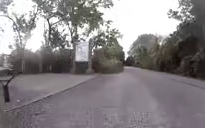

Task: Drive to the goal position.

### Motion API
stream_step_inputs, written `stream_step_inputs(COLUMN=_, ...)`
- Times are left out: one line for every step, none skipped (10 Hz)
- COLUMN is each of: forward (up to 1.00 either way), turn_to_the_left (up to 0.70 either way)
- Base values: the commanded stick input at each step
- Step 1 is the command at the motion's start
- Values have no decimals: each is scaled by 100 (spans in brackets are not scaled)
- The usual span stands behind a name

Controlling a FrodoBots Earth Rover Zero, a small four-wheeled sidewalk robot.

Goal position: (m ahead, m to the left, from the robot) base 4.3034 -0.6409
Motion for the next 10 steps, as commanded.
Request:
stream_step_inputs(forward=70, turn_to_the_left=0)
stream_step_inputs(forward=70, turn_to_the_left=0)
stream_step_inputs(forward=70, turn_to_the_left=0)
stream_step_inputs(forward=70, turn_to_the_left=0)
stream_step_inputs(forward=70, turn_to_the_left=0)
stream_step_inputs(forward=70, turn_to_the_left=27)
stream_step_inputs(forward=70, turn_to_the_left=35)
stream_step_inputs(forward=70, turn_to_the_left=35)
stream_step_inputs(forward=70, turn_to_the_left=35)
stream_step_inputs(forward=70, turn_to_the_left=35)
